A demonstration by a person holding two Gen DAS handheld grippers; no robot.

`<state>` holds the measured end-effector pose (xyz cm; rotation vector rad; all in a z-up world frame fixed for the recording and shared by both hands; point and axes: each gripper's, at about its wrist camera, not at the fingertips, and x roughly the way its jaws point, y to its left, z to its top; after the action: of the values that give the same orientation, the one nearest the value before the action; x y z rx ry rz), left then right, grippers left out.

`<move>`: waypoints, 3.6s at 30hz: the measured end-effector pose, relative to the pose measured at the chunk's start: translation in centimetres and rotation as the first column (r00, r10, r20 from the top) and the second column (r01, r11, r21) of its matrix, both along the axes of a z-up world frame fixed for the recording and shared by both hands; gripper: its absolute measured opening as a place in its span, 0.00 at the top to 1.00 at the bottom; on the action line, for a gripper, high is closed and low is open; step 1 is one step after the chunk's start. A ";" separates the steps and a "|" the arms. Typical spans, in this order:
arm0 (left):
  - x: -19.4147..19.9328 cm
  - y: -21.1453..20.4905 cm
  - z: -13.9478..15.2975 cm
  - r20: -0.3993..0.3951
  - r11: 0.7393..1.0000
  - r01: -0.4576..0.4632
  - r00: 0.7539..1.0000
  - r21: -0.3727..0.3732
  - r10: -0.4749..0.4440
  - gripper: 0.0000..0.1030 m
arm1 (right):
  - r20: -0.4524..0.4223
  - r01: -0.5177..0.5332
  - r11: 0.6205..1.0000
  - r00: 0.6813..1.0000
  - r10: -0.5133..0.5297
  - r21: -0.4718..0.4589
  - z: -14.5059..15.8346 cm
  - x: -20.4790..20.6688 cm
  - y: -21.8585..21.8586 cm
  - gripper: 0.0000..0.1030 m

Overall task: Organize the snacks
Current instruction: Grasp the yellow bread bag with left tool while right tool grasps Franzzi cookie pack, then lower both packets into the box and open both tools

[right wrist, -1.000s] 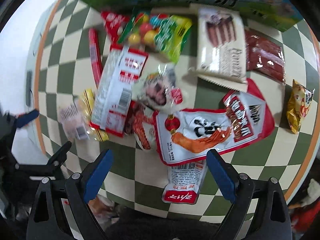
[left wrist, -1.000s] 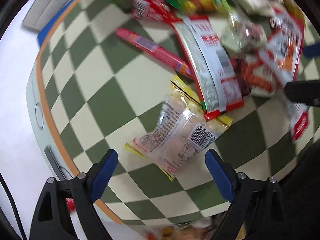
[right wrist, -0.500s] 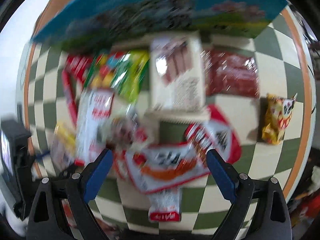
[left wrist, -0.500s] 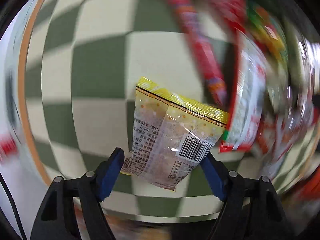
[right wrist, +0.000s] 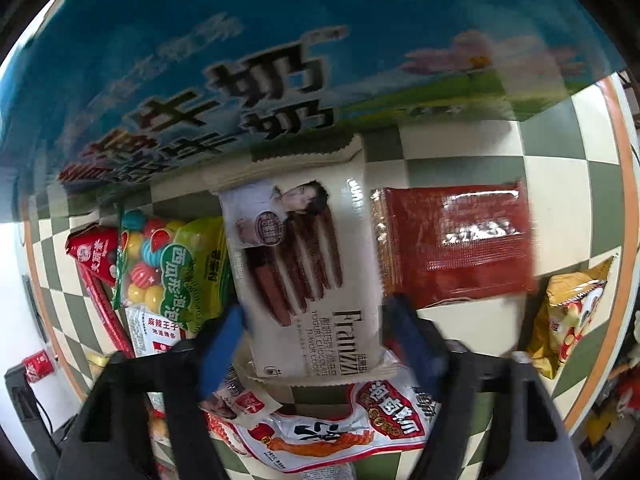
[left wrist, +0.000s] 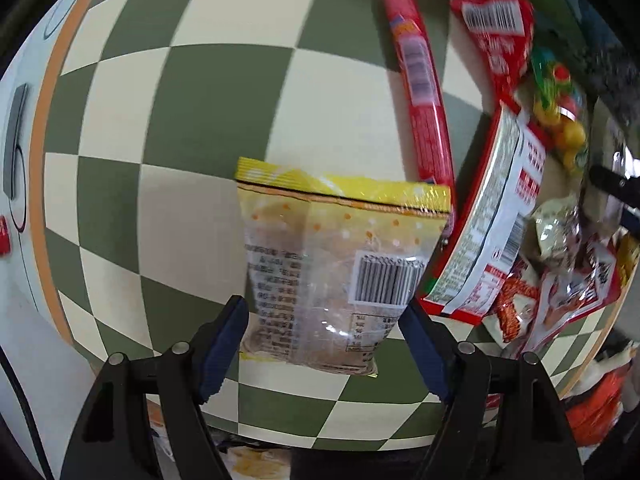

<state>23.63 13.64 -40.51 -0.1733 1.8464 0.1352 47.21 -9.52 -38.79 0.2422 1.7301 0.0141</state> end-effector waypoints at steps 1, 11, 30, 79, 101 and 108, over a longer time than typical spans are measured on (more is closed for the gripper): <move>-0.2 -0.2 -0.2 -0.006 1.000 0.004 1.000 0.002 -0.004 0.26 | 0.002 -0.013 1.000 1.000 0.013 -0.010 0.1 0.0 0.2 0.38; -2.7 0.3 -1.0 0.026 0.998 -0.056 0.998 -0.006 0.056 0.47 | -0.070 -0.095 0.995 0.993 0.096 0.019 1.2 -4.6 -0.2 0.38; -1.5 -2.3 0.2 0.052 0.999 0.001 0.999 0.037 -0.003 0.56 | -0.088 -0.076 0.997 0.993 0.078 0.034 -0.6 -7.2 0.6 0.39; 35.0 -11.1 10.2 0.132 0.991 0.129 0.984 -0.047 -0.122 0.56 | 0.272 -0.072 0.997 0.959 0.077 -0.028 11.4 21.3 -6.2 0.39; 31.4 -10.7 14.2 0.252 0.984 0.151 0.960 -0.097 -0.123 0.16 | 0.248 -0.094 0.995 0.964 0.098 -0.027 11.6 20.4 -4.1 0.08; 25.8 -10.9 18.8 0.427 0.984 0.178 0.890 -0.002 -0.160 0.16 | 0.323 -0.122 0.993 0.939 0.118 -0.008 14.6 16.6 -3.2 0.06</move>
<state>49.43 2.73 -21.71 -0.0622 1.4186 -0.0607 63.85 -12.69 -24.15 0.1336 1.4151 0.1460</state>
